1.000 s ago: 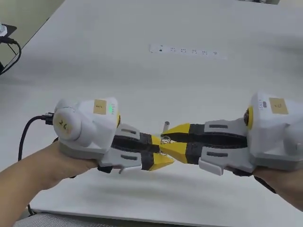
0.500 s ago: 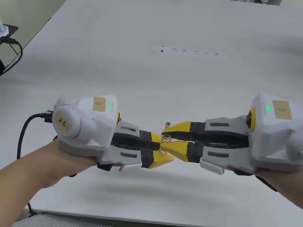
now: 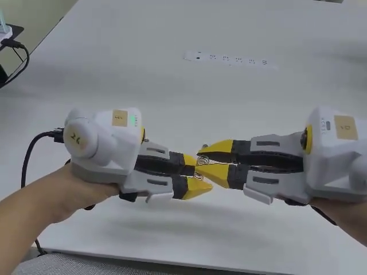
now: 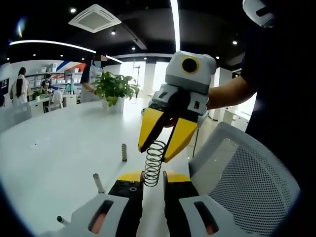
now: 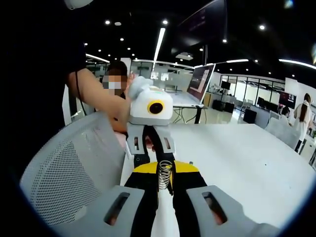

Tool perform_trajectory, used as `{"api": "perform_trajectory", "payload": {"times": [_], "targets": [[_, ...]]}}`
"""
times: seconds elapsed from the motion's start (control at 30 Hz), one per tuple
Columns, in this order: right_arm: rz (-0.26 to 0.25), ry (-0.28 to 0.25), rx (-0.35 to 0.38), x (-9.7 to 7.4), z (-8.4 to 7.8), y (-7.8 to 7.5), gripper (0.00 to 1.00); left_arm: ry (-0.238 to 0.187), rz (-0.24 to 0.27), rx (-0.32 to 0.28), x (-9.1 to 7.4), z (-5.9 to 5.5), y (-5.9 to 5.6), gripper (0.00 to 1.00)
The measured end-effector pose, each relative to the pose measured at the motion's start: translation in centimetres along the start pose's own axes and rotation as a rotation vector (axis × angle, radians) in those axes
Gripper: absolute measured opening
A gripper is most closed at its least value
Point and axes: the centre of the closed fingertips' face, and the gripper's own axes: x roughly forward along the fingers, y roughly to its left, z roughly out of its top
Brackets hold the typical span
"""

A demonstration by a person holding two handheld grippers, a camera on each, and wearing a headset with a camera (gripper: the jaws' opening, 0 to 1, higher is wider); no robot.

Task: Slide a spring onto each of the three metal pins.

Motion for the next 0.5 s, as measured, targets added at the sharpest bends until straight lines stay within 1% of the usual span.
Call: {"api": "perform_trajectory", "payload": {"times": [0.13,0.27,0.4,0.5], "targets": [[-0.004,-0.001,0.004,0.04,0.14,-0.24,0.06,0.016,0.004,-0.003,-0.01,-0.45,-0.03,0.13],[-0.006,0.004,0.001,0.04,0.17,-0.38,0.06,0.016,0.013,-0.007,-0.09,-0.48,-0.03,0.17],[-0.008,0.013,-0.004,0.01,0.12,-0.58,0.06,0.026,0.035,-0.003,-0.32,-0.68,0.23,0.24],[-0.010,0.014,0.000,0.04,0.09,-0.65,0.06,0.021,0.049,-0.009,-0.67,-0.63,0.45,0.26]]}}
